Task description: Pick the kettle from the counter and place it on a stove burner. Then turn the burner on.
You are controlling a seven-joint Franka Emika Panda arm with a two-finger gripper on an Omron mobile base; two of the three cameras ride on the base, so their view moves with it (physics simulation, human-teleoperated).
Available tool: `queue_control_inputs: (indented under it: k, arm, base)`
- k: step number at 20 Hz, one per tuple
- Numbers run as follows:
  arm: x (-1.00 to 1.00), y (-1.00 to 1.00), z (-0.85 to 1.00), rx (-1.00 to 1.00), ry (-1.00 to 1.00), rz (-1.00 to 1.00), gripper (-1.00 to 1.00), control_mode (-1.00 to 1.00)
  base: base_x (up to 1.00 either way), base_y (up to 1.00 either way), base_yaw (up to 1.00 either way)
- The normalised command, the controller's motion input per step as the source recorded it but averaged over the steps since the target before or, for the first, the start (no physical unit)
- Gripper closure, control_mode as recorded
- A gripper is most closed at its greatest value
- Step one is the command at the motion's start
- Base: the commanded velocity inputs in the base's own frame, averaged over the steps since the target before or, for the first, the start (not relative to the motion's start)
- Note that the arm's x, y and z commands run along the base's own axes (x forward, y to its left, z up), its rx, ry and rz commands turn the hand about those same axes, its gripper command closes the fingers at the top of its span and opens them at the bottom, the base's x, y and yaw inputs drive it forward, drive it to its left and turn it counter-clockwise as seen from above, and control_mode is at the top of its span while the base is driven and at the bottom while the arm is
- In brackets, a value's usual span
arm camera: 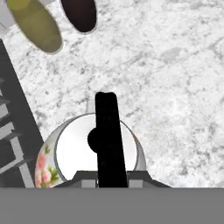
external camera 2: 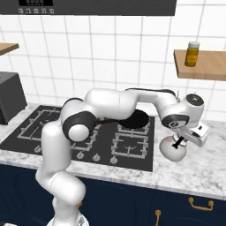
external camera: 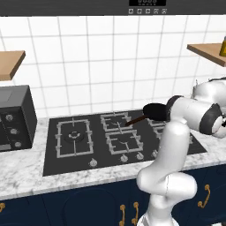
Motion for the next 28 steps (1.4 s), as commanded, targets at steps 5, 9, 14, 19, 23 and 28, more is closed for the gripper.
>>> queue_control_inputs:
  k: [5, 9, 14, 19, 23, 28]
  arm:
    - [-0.24, 0.92, 1.00, 0.00, -0.10, 0.03, 1.00, -1.00]
    - [0.00, 1.00, 0.89, -0.02, -0.07, 0.02, 1.00, -1.00]
    - [0.10, 1.00, 0.35, -0.03, -0.01, 0.00, 1.00, -1.00]
    - [0.11, 1.00, 0.07, -0.07, 0.00, 0.00, 1.00, -1.00]
    - [0.15, 1.00, 0.16, -0.06, 0.00, 0.00, 1.00, -1.00]
    - [0.17, 1.00, 0.24, -0.04, 0.00, 0.00, 1.00, -1.00]
  base:
    - [0.00, 0.00, 0.00]
    - [0.00, 0.00, 0.00]
    - [0.00, 0.00, 0.00]
    - [0.00, 0.00, 0.00]
    - [0.00, 0.00, 0.00]
    - [0.00, 0.00, 0.00]
